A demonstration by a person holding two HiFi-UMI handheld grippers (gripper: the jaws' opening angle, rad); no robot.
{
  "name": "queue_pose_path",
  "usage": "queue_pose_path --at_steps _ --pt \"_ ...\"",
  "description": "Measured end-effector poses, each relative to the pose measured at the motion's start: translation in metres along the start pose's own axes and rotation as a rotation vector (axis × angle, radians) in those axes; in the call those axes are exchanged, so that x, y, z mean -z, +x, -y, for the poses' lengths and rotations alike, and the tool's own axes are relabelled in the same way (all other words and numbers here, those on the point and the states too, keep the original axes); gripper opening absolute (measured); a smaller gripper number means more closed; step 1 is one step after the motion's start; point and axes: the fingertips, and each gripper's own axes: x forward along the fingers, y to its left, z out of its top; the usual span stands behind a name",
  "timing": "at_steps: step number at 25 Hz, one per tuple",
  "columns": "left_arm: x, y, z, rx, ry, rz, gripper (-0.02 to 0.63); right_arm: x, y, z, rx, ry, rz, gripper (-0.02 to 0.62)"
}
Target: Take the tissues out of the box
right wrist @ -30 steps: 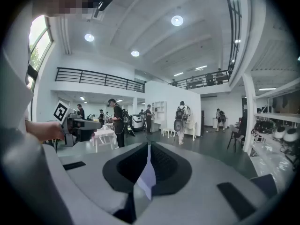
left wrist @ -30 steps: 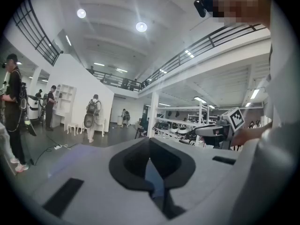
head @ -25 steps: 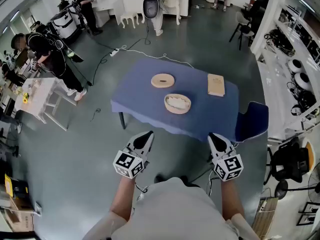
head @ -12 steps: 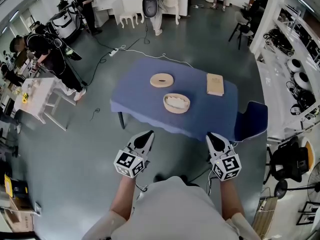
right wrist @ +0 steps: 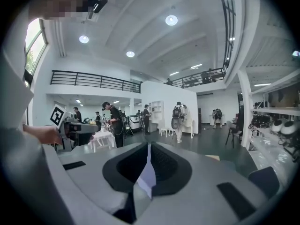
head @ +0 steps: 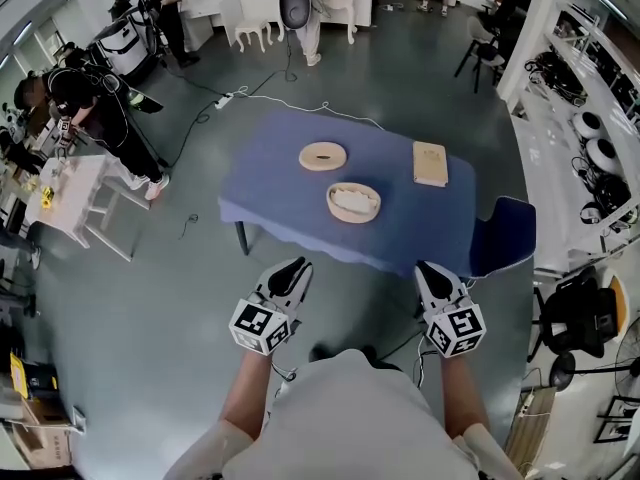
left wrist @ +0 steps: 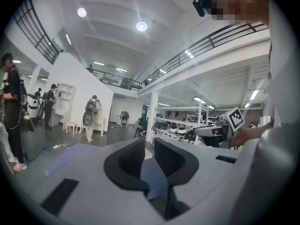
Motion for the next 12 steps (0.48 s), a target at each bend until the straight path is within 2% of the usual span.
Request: queue_pose_path --at_steps 5,12 --pt "0.002 -0.004 -0.013 0.011 -0.007 0.0 0.103 0.006 0.01 -0.008 0.014 0.005 -0.021 0.044" --pt "0.006 -0.009 -0.026 0.022 -0.01 -0.009 0.103 0.008 0.017 -0.016 0.04 0.012 -0.027 0.044"
